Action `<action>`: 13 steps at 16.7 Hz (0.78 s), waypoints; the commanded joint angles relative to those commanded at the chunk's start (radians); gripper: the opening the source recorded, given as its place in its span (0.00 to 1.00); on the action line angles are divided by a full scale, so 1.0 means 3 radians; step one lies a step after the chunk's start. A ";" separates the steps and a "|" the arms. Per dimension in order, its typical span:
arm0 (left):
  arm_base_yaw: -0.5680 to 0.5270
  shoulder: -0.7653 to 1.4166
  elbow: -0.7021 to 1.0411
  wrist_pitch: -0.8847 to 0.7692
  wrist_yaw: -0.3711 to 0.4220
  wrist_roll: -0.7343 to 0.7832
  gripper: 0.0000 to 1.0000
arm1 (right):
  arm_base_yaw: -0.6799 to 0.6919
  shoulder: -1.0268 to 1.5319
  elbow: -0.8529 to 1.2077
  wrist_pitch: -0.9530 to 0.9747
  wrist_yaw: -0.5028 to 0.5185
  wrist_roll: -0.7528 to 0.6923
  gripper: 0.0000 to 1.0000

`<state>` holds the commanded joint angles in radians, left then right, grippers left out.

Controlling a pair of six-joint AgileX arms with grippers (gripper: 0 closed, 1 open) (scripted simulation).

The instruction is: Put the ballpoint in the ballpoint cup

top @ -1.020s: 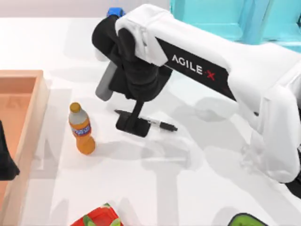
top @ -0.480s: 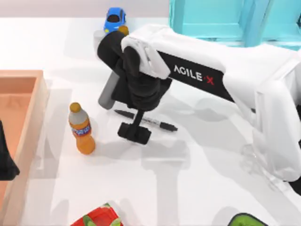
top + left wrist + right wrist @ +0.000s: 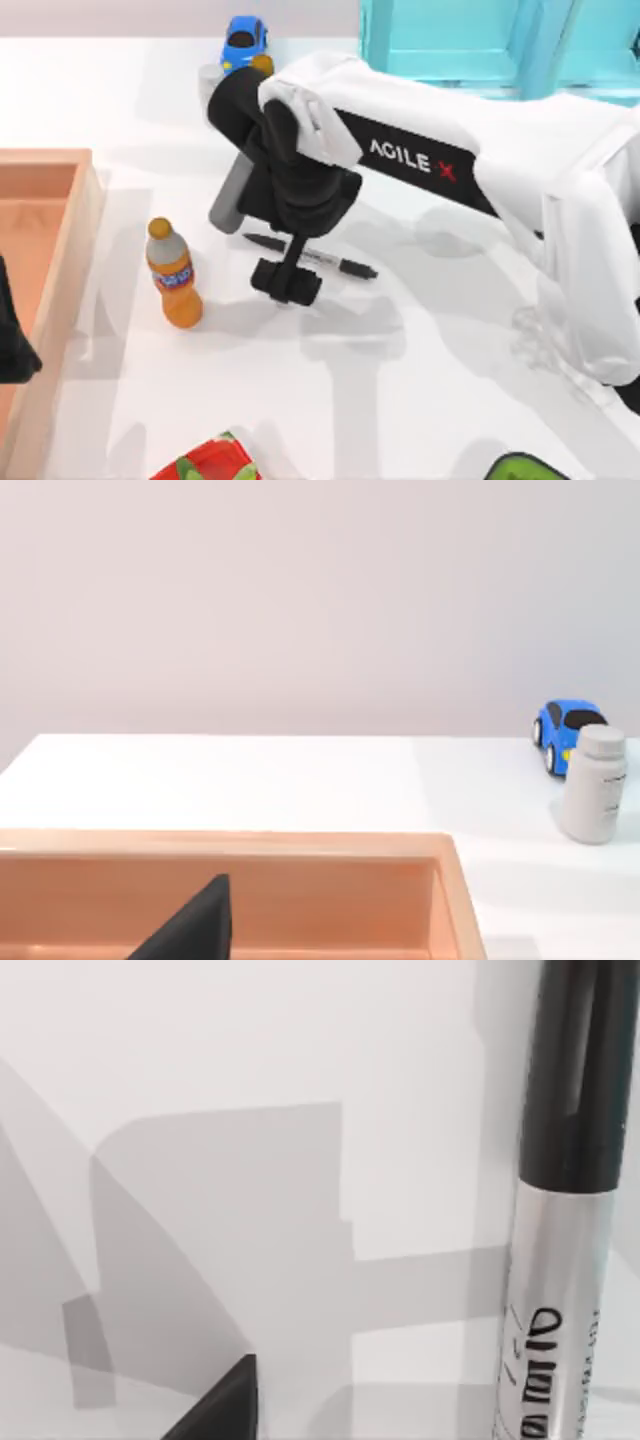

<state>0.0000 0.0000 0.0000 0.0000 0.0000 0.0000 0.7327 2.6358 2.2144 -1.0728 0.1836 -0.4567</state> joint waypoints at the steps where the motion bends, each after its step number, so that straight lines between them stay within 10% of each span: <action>1: 0.0000 0.0000 0.0000 0.0000 0.0000 0.0000 1.00 | 0.0000 0.0000 0.0000 0.0000 0.0000 0.0000 0.40; 6: 0.0000 0.0000 0.0000 0.0000 0.0000 0.0000 1.00 | 0.0000 0.0000 0.0000 0.0000 0.0000 0.0000 0.02; 13: 0.0000 0.0000 0.0000 0.0000 0.0000 0.0000 1.00 | 0.0000 0.0000 0.0000 0.0000 0.0000 0.0000 0.00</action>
<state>0.0000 0.0000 0.0000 0.0000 0.0000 0.0000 0.7327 2.6358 2.2144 -1.0728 0.1836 -0.4567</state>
